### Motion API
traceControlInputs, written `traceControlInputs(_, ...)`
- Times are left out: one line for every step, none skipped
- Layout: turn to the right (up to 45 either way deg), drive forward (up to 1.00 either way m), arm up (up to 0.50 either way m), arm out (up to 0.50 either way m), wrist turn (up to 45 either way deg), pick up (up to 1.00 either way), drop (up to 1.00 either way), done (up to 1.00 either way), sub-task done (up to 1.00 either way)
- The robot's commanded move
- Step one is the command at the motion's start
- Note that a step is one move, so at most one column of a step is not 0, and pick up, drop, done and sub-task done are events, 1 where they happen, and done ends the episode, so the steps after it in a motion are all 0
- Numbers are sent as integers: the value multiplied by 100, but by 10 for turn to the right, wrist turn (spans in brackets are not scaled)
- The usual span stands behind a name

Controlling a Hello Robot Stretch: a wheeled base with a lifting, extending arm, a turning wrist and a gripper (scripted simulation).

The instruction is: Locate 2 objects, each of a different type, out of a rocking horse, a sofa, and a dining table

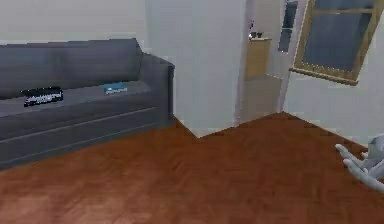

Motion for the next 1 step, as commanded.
traceControlInputs(-450,0,0,0,0,0,0,0,0)
